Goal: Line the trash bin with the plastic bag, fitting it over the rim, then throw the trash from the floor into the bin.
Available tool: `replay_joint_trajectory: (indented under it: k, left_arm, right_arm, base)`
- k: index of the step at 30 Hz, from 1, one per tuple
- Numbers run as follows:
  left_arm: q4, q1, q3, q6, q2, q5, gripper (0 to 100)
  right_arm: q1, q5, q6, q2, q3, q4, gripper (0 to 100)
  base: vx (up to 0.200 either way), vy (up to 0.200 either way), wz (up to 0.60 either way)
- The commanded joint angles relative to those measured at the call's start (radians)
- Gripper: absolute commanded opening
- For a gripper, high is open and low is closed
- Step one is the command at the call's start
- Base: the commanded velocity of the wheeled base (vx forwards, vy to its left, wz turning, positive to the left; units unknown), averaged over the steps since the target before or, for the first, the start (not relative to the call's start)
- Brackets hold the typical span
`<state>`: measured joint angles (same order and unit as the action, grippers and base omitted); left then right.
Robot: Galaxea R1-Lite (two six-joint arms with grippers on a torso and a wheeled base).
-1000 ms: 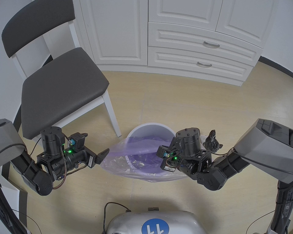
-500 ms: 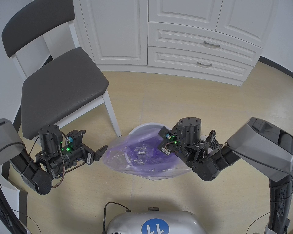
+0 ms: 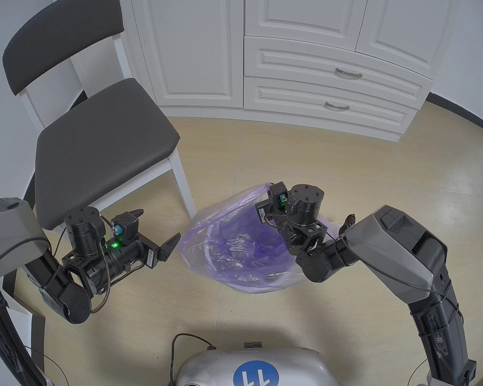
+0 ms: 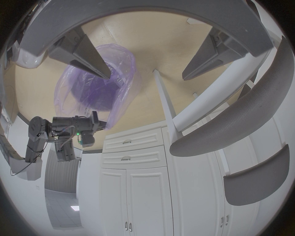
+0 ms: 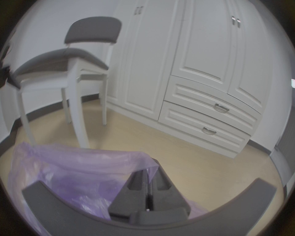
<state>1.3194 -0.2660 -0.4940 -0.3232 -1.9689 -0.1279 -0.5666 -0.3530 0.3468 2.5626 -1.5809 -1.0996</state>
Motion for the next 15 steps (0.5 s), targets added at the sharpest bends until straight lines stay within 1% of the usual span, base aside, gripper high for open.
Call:
replay_joint_trajectory:
  k: [1,2,3,6,7,15]
  left_arm:
    - [0.063,-0.021,0.008,0.0,-0.047,0.005,100]
    - [0.067,-0.022,0.008,0.0,-0.048,0.007,100]
    - [0.081,-0.022,0.009,0.0,-0.057,0.007,100]
    - [0.092,-0.022,0.009,0.0,-0.059,0.007,100]
    - [0.095,-0.022,0.009,0.0,-0.054,0.007,100]
    - [0.104,-0.021,0.011,0.0,-0.044,0.007,100]
  right_arm:
    - [0.007,-0.026,-0.123,0.163,-0.309,0.061,0]
    - [0.007,-0.027,-0.124,0.169,-0.327,0.064,0]
    - [0.007,-0.047,-0.131,0.209,-0.419,0.089,0]
    - [0.007,-0.052,-0.135,0.226,-0.419,0.116,0]
    - [0.005,-0.049,-0.149,0.222,-0.419,0.122,0]
    - [0.007,-0.044,-0.17,0.217,-0.419,0.121,0]
  base:
    - [0.0,0.0,0.0]
    - [0.0,0.0,0.0]
    - [0.0,0.0,0.0]
    - [0.0,0.0,0.0]
    - [0.0,0.0,0.0]
    - [0.0,0.0,0.0]
